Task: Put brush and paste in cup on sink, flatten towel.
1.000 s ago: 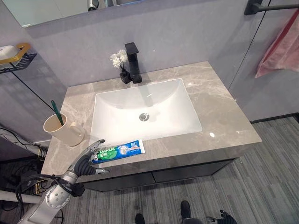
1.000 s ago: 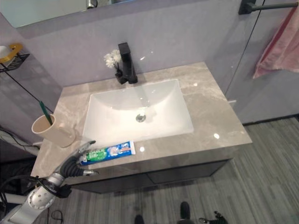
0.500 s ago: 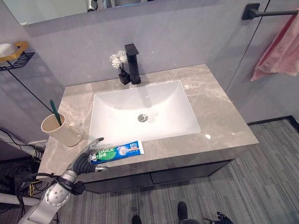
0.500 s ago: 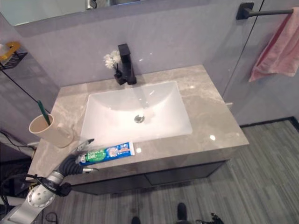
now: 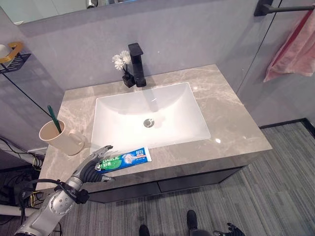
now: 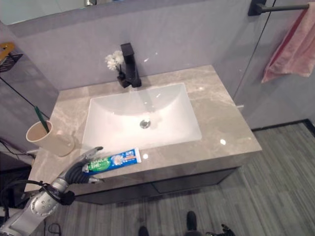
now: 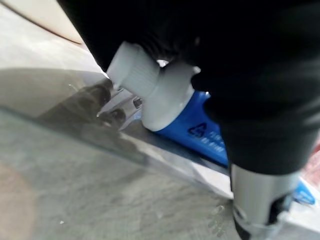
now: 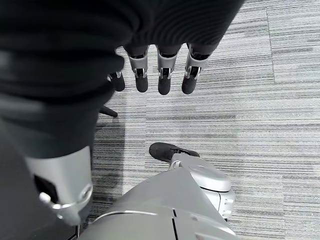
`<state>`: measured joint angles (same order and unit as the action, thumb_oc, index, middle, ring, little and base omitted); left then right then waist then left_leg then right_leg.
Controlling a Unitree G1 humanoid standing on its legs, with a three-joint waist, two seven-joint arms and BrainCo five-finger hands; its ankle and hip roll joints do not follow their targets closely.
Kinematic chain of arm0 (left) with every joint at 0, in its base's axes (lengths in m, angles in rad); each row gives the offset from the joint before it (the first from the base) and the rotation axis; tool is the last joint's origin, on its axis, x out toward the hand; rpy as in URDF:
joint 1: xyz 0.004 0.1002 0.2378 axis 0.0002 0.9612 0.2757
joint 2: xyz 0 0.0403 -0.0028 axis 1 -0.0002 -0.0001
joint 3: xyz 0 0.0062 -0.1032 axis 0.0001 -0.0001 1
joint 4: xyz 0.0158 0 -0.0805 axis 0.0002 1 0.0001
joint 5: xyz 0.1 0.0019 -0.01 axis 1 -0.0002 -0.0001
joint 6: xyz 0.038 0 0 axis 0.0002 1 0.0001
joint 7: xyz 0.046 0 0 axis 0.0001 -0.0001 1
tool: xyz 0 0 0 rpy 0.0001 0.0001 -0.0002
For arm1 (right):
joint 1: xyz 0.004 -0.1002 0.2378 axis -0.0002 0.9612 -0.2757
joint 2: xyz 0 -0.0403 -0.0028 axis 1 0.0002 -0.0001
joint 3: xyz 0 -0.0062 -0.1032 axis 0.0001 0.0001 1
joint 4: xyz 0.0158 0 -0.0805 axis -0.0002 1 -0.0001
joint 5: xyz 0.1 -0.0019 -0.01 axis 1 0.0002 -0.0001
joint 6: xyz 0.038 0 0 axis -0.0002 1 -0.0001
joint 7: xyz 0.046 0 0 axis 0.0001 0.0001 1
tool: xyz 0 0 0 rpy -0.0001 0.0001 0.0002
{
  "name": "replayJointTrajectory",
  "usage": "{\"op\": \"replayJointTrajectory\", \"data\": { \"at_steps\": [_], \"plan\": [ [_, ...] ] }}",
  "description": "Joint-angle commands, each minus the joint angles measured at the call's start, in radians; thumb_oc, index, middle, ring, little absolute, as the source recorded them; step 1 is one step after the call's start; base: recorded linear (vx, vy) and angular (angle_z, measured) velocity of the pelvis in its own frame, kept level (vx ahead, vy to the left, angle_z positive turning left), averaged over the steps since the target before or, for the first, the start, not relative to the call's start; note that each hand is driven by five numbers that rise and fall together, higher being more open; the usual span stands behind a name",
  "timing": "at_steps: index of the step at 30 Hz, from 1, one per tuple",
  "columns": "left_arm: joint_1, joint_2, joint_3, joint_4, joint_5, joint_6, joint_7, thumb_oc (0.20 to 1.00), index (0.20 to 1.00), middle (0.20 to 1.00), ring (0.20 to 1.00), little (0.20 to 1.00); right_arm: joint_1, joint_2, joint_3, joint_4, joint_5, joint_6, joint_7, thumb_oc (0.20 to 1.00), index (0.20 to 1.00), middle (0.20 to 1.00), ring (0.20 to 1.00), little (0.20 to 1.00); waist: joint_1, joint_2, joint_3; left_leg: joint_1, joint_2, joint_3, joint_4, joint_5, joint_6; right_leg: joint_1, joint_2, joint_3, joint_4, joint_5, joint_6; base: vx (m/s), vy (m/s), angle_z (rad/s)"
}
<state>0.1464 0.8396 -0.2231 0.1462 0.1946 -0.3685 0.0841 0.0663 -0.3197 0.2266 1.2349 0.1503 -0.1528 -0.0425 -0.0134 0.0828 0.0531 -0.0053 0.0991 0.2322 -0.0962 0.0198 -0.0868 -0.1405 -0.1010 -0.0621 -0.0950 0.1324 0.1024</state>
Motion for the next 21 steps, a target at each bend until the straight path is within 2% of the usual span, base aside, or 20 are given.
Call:
{"op": "replayJointTrajectory", "data": {
  "at_steps": [1,2,3,12,13,14,16,21],
  "plan": [
    [-0.041,0.065,-0.037,0.022,0.063,-0.026,0.003,0.705,0.705,0.705,0.705,0.705,-0.031,0.011,0.031,-0.002,-0.007,-0.020,-0.021,1.000,1.000,1.000,1.000,1.000,-0.008,-0.044,0.029,0.007,0.017,-0.033,0.009,0.041,-0.026,0.037,-0.069,0.022,0.008,0.022,0.097,0.00,0.000,0.00],
    [-0.046,0.067,-0.046,0.025,0.071,-0.027,0.001,0.583,0.583,0.583,0.583,0.583,-0.031,0.011,0.029,0.000,-0.005,-0.021,-0.023,1.000,1.000,1.000,1.000,1.000,-0.009,-0.044,0.028,0.007,0.017,-0.033,0.009,0.041,-0.026,0.038,-0.068,0.022,0.008,0.023,0.097,0.00,0.000,0.00],
    [-0.051,0.064,-0.057,0.034,0.079,-0.028,0.004,0.564,0.564,0.564,0.564,0.564,-0.031,0.012,0.028,0.004,-0.006,-0.020,-0.025,1.000,1.000,1.000,1.000,1.000,-0.009,-0.043,0.027,0.006,0.018,-0.034,0.009,0.042,-0.027,0.038,-0.069,0.022,0.008,0.023,0.097,0.00,0.000,0.00],
    [-0.079,0.048,-0.099,0.069,0.094,-0.025,0.010,0.492,0.492,0.492,0.492,0.492,-0.024,0.018,0.012,0.019,0.009,-0.019,-0.031,1.000,1.000,1.000,1.000,1.000,-0.016,-0.045,0.008,0.013,0.020,-0.040,0.009,0.042,-0.028,0.053,-0.068,0.014,0.008,0.020,0.095,0.00,0.000,0.00],
    [-0.074,0.032,-0.095,0.072,0.062,-0.019,0.002,0.489,0.489,0.489,0.489,0.489,-0.019,0.023,0.006,0.033,0.011,-0.017,-0.032,1.000,1.000,1.000,1.000,1.000,-0.016,-0.047,0.002,0.018,0.021,-0.041,0.009,0.041,-0.027,0.059,-0.068,0.012,0.008,0.019,0.094,0.00,0.000,0.00],
    [-0.069,0.021,-0.089,0.078,0.037,-0.012,-0.005,0.529,0.529,0.529,0.529,0.529,-0.016,0.024,0.002,0.042,0.012,-0.015,-0.030,1.000,1.000,1.000,1.000,1.000,-0.016,-0.048,-0.002,0.020,0.021,-0.043,0.009,0.042,-0.027,0.062,-0.068,0.011,0.008,0.018,0.093,0.00,0.000,0.00],
    [-0.066,0.018,-0.089,0.082,0.023,-0.007,-0.015,1.000,1.000,1.000,1.000,1.000,-0.015,0.024,-0.001,0.045,0.013,-0.013,-0.030,1.000,1.000,1.000,1.000,1.000,-0.018,-0.048,-0.004,0.021,0.021,-0.045,0.009,0.041,-0.027,0.065,-0.068,0.010,0.008,0.018,0.093,0.00,0.000,0.00],
    [-0.059,-0.020,-0.072,0.102,-0.030,0.016,-0.029,1.000,1.000,1.000,1.000,1.000,-0.011,0.028,-0.011,0.069,0.017,-0.002,-0.024,1.000,1.000,1.000,1.000,1.000,-0.016,-0.054,-0.017,0.024,0.023,-0.048,0.009,0.043,-0.026,0.070,-0.067,0.008,0.008,0.018,0.089,0.00,0.000,0.00]
  ]
}}
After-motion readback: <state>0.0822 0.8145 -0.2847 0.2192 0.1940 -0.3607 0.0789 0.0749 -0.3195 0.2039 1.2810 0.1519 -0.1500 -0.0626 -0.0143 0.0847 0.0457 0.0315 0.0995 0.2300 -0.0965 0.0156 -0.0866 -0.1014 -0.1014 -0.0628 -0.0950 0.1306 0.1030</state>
